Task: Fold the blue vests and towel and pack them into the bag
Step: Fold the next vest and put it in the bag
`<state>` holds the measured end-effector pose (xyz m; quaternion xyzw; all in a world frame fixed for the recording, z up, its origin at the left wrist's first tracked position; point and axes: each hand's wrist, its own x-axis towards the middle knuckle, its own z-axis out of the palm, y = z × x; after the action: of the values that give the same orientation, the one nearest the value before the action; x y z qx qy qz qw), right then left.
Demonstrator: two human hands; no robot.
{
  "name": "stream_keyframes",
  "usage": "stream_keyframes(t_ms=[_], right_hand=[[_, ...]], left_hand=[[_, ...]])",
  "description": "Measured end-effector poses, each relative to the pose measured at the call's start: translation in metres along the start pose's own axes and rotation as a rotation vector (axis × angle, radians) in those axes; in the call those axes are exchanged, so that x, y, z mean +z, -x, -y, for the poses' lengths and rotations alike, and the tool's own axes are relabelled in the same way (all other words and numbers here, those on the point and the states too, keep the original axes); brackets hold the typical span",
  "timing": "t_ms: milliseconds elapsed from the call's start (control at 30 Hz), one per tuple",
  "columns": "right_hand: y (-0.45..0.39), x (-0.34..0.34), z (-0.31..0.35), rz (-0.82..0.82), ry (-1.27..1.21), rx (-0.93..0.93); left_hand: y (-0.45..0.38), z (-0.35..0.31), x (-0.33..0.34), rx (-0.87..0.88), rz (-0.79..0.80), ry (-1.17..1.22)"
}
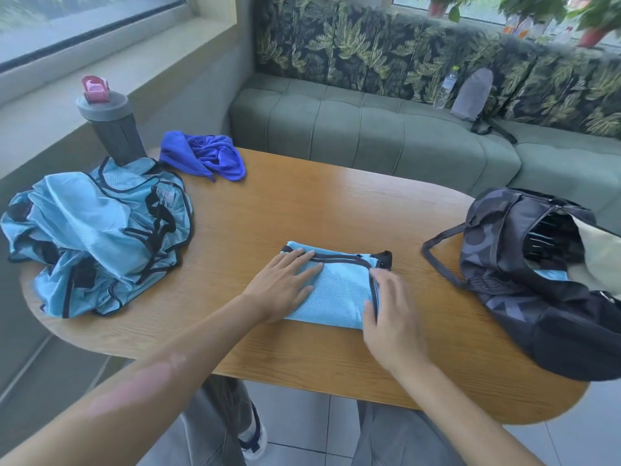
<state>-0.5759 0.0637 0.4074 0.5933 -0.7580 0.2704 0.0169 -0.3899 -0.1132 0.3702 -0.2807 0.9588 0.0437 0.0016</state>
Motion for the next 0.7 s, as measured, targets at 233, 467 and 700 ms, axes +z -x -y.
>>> stream_keyframes(t_ms=[233,467,700], right_hand=[[0.012,0.030,-0.016,0.219,0.509,-0.302],[0.007,0.023,-0.035,0.191,0.557,-0.320],[0.006,0.010,-0.051,0.247,0.659,-0.445]], left_hand=[[-0.013,0.010,0.003,0.107,-0.024,-0.105],[-0.011,0.014,0.008,0.041,0.041,-0.015],[-0.011,0.014,0.008,0.027,0.034,-0.021]])
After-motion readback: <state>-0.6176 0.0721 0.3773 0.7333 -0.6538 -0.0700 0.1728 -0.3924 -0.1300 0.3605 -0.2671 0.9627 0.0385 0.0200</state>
